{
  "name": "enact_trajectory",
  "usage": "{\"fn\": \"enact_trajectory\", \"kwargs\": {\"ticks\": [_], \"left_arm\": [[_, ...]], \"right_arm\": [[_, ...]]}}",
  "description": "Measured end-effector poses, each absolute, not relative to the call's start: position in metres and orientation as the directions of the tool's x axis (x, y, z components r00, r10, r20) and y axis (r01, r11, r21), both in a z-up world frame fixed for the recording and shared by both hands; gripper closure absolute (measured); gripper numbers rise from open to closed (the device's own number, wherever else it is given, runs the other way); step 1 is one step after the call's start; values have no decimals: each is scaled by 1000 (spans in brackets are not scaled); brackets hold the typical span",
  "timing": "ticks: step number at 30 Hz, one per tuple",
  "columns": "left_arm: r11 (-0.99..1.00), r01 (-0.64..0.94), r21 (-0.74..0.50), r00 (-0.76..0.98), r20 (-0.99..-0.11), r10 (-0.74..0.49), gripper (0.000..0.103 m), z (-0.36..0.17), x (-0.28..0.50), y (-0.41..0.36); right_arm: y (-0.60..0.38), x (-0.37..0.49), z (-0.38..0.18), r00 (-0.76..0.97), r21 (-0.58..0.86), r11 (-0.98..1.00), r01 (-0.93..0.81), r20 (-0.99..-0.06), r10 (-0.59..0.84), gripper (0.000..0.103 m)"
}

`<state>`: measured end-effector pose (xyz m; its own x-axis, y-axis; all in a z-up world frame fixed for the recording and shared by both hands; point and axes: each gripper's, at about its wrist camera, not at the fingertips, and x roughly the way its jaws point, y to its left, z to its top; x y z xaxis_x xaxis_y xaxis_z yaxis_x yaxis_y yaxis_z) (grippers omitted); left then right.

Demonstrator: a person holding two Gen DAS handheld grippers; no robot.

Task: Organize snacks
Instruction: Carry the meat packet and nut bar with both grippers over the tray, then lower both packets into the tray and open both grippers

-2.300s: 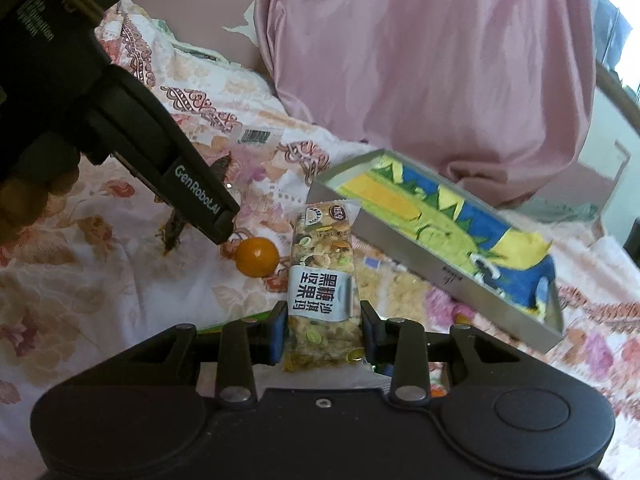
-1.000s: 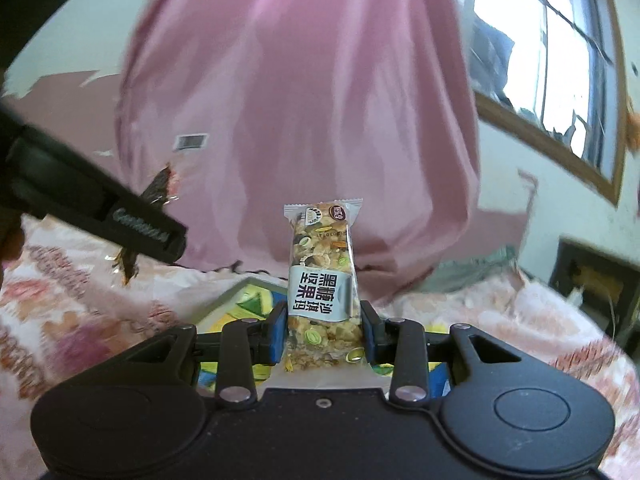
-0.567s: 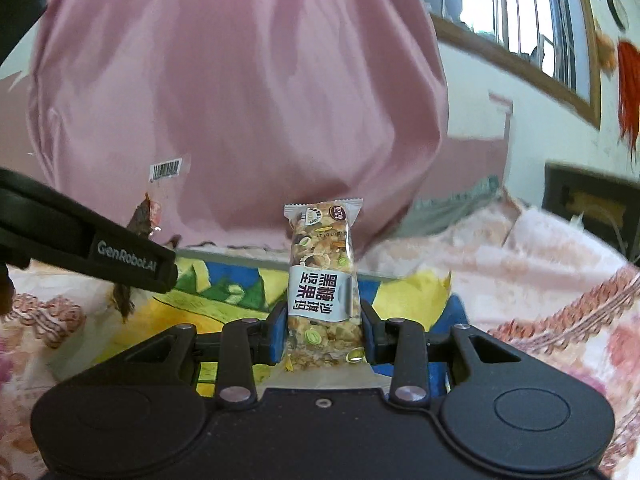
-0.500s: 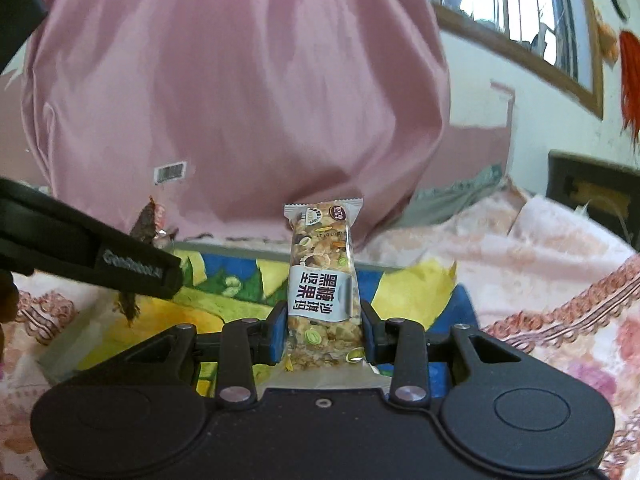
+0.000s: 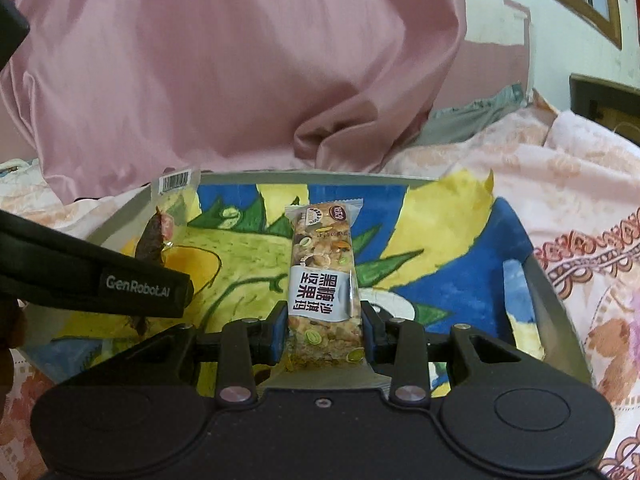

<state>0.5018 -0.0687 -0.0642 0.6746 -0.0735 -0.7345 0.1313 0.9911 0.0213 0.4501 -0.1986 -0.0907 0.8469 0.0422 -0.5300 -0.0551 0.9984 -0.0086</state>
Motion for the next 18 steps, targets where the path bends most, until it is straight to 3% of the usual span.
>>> {"fn": "enact_trajectory", "kwargs": {"ticks": [6, 8, 13, 15, 18], "left_arm": [[994, 105, 16, 634, -771, -55, 50, -68, 503, -66], [995, 99, 13, 627, -777, -52, 45, -68, 502, -65], [998, 59, 11, 631, -775, -29, 26, -58, 496, -58], [999, 42, 9, 642, -767, -20, 18, -50, 490, -53], [1000, 25, 15, 674, -739, -6, 13, -32, 477, -45]], "right_arm": [[-204, 450, -92, 826, 18, 999, -49, -561, 51, 63], [-205, 450, -90, 824, 15, 999, -53, -564, 52, 61], [-210, 445, -81, 827, 29, 998, -62, -559, 68, 42], [-213, 444, -75, 826, 37, 998, -58, -560, 69, 29], [-218, 436, -63, 838, 35, 997, -65, -541, 74, 21]]}}
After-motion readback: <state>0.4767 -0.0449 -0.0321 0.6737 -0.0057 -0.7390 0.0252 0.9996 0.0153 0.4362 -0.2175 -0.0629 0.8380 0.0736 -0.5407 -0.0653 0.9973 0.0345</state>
